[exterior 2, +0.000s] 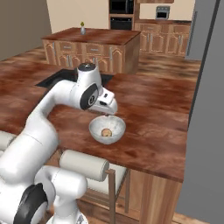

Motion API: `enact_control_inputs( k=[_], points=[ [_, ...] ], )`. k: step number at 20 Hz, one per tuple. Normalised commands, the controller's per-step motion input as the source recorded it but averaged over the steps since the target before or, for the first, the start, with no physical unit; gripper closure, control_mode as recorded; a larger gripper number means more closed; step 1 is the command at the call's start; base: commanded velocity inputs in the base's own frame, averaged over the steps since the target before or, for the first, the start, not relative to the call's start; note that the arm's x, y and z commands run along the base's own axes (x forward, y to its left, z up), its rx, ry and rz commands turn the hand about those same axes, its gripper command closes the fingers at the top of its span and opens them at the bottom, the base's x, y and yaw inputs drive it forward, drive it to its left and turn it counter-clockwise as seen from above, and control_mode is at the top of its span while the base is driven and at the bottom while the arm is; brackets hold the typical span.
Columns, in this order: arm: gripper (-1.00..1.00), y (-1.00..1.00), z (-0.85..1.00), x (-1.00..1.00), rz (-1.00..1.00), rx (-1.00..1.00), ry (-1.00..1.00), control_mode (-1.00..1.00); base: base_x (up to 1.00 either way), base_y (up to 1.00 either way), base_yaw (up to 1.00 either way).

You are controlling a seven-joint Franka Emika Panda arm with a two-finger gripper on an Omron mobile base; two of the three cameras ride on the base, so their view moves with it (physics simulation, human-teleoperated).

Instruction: Retrieve the peach and mango from the fridge and place them into the bowl on the dining table.

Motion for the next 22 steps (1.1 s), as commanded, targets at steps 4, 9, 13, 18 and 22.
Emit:
enact_control_inputs(
  k=[4, 9, 13, 18, 22],
  points=[
    [-1.0, 0.23, 0.51, -0.96, 0.09, -0.17, -0.32, -1.0, 0.0, 0.0, 0.0],
    [-1.0, 0.1, 0.31, -0.66, 0.06, -0.11, -0.17, -1.0, 0.0, 0.0, 0.0],
    [-1.0, 0.12, 0.19, -0.56, 0.06, -0.1, -0.12, -1.0, 0.0, 0.0, 0.0],
    [-1.0, 0.1, 0.17, -0.51, 0.05, -0.09, -0.1, -1.0, 0.0, 0.0, 0.0],
    [-1.0, 0.07, 0.08, -0.3, 0.04, -0.04, -0.06, 1.0, -0.34, 0.07, 0.05]
  ],
)
